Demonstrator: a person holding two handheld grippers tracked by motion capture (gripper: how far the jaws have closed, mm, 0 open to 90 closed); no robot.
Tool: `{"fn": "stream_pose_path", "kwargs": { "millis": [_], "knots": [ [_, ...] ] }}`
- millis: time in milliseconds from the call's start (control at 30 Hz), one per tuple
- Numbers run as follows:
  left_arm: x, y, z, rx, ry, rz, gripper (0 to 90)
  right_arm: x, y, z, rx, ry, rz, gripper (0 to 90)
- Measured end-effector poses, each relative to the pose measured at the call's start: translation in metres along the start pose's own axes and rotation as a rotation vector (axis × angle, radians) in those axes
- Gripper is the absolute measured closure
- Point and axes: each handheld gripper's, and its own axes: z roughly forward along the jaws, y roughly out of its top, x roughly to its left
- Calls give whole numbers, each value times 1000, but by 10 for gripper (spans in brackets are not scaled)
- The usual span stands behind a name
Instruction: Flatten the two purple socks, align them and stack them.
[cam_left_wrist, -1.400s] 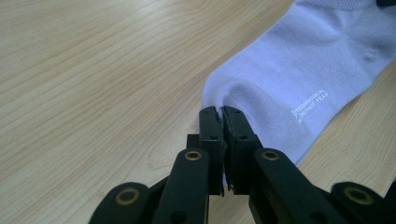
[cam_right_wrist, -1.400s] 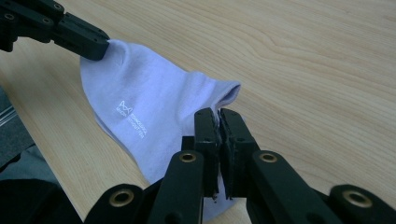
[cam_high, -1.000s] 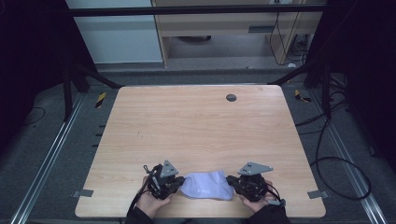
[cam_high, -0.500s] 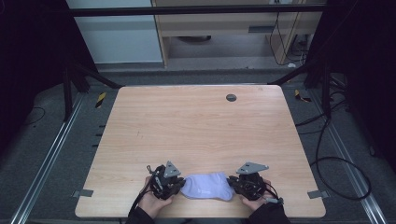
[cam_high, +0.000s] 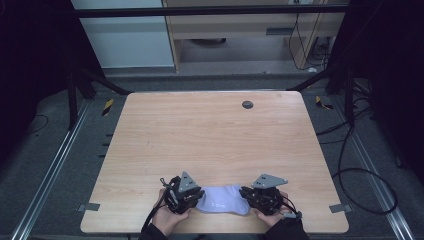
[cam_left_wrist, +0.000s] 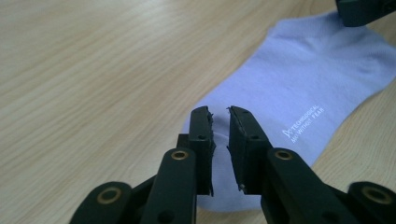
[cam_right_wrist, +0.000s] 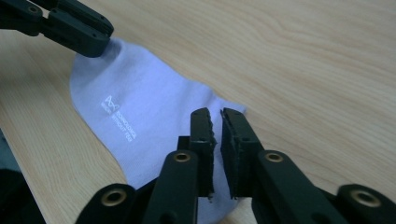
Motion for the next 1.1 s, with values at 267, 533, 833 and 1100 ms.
{"fn": "stream_pose_path", "kwargs": {
  "millis": [267,533,833,1100],
  "knots": [
    [-2,-6,9,46,-6,10,827,-7,-9,13,88,8,8,899],
    [0,-6,5,15,-11,7,769,-6,-9,12,86,24,13,823],
    [27,-7,-20,-87,53,-57,612,-25,-6,-5,-49,-76,71,549],
    [65,-23,-35,-130,123,-120,443,-61,-17,-19,-120,-229,177,254]
  ]
}}
